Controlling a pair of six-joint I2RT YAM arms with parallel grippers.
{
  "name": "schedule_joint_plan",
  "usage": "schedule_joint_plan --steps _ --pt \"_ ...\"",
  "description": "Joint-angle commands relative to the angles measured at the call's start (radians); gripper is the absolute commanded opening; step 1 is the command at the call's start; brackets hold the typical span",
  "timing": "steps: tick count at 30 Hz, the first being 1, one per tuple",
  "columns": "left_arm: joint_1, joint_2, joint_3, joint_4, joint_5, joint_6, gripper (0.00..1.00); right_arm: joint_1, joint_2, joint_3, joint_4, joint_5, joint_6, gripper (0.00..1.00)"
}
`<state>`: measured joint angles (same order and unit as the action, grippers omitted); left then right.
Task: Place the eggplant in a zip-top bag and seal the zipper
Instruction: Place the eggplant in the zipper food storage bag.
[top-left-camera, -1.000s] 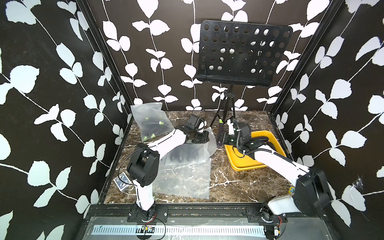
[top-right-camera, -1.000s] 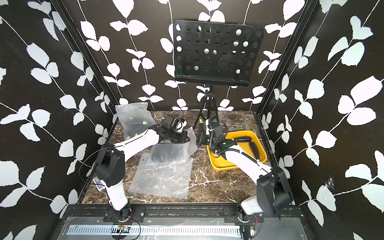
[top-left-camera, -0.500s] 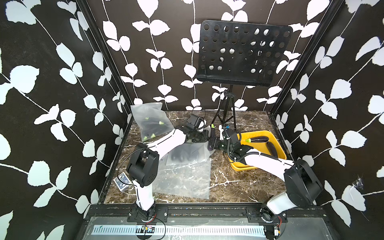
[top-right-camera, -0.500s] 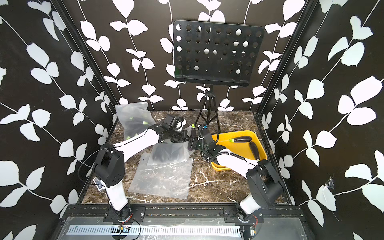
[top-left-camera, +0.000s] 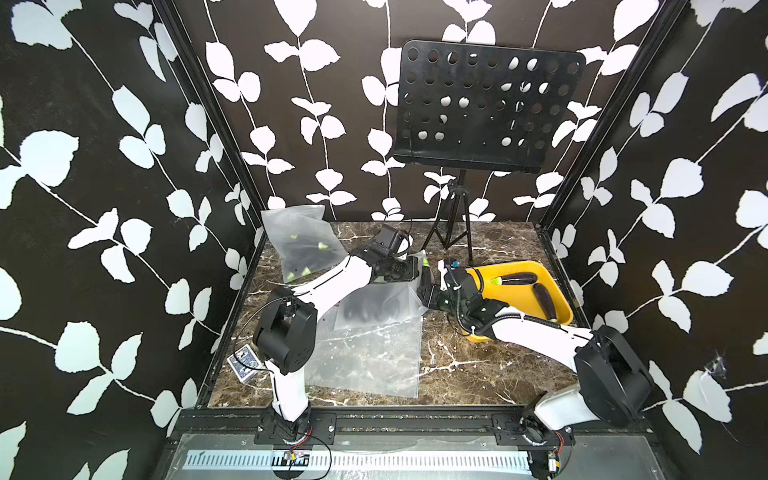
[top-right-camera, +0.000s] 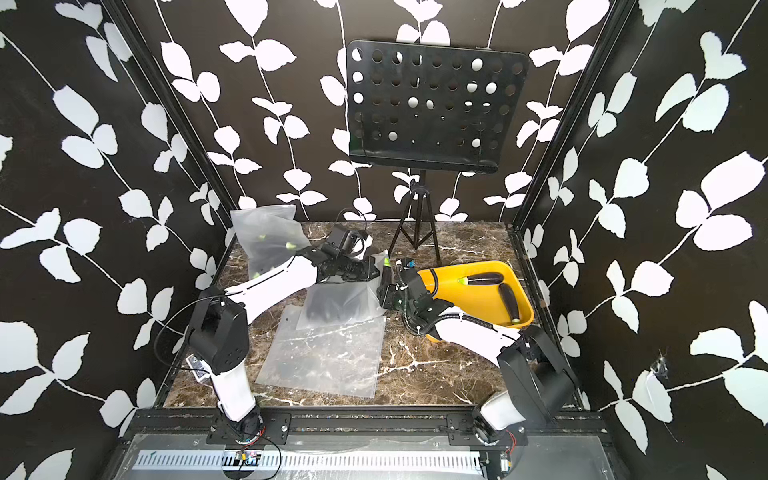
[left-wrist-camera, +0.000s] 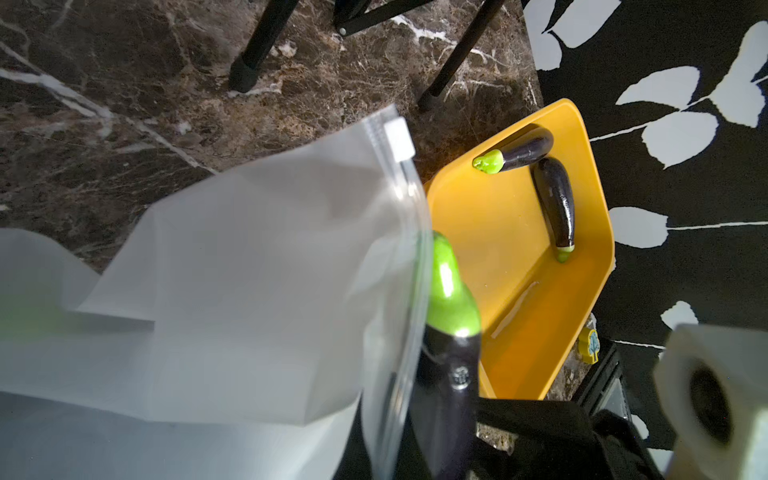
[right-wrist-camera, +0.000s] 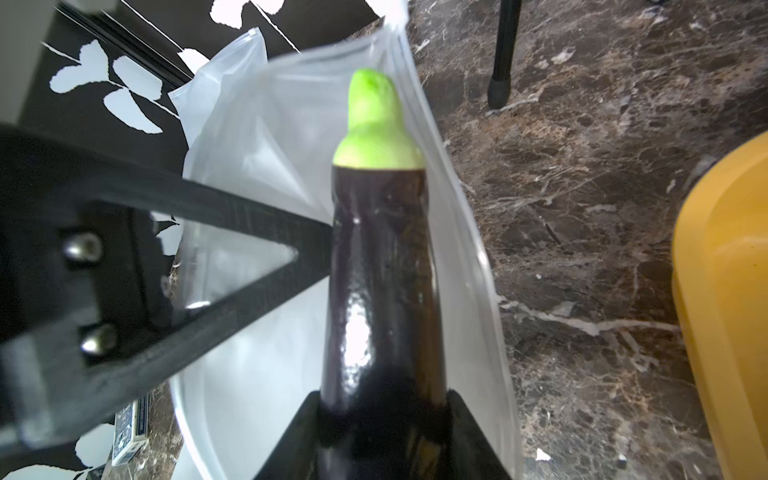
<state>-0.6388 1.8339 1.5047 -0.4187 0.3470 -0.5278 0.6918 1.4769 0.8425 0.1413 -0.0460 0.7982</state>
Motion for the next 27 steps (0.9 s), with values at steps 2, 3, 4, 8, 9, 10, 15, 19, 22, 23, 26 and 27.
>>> schedule_joint_plan --steps 2,3,4,8,9,10,15,19,22,23,26,27 --pt "-0.012 -0.031 0.028 -0.033 -0.015 0.034 0.00 0.006 0.023 0.050 -0.040 -0.058 -0.003 0.29" --pt "-0.013 -0.037 0.026 -0.033 -0.021 0.037 0.00 0.006 0.035 0.062 -0.045 -0.076 -0.002 0.29" --pt "-0.013 -0.041 0.026 -0.037 -0.026 0.042 0.00 0.006 0.044 0.069 -0.041 -0.085 0.008 0.29" --pt "-0.016 -0.059 0.029 -0.066 -0.042 0.064 0.00 0.004 0.071 0.105 -0.067 -0.082 0.023 0.29" --pt "-0.016 -0.064 0.024 -0.070 -0.046 0.069 0.00 0.000 0.075 0.119 -0.082 -0.081 0.021 0.30" --pt "-0.017 -0.069 0.018 -0.074 -0.050 0.070 0.00 -0.004 0.080 0.134 -0.100 -0.084 0.019 0.30" --pt "-0.019 -0.092 -0.011 -0.072 -0.061 0.074 0.00 -0.038 0.115 0.210 -0.170 -0.156 0.015 0.32" --pt "-0.022 -0.101 -0.026 -0.076 -0.064 0.075 0.00 -0.054 0.156 0.284 -0.262 -0.192 -0.015 0.42" --pt "-0.021 -0.112 -0.044 -0.071 -0.075 0.071 0.00 -0.064 0.161 0.313 -0.297 -0.209 -0.025 0.48" --pt "-0.021 -0.114 -0.049 -0.069 -0.078 0.071 0.00 -0.067 0.159 0.317 -0.302 -0.217 -0.028 0.51" --pt "-0.021 -0.117 -0.057 -0.070 -0.092 0.069 0.00 -0.075 0.146 0.323 -0.313 -0.231 -0.033 0.56" --pt "-0.021 -0.117 -0.061 -0.073 -0.103 0.071 0.00 -0.077 0.142 0.331 -0.328 -0.233 -0.038 0.58"
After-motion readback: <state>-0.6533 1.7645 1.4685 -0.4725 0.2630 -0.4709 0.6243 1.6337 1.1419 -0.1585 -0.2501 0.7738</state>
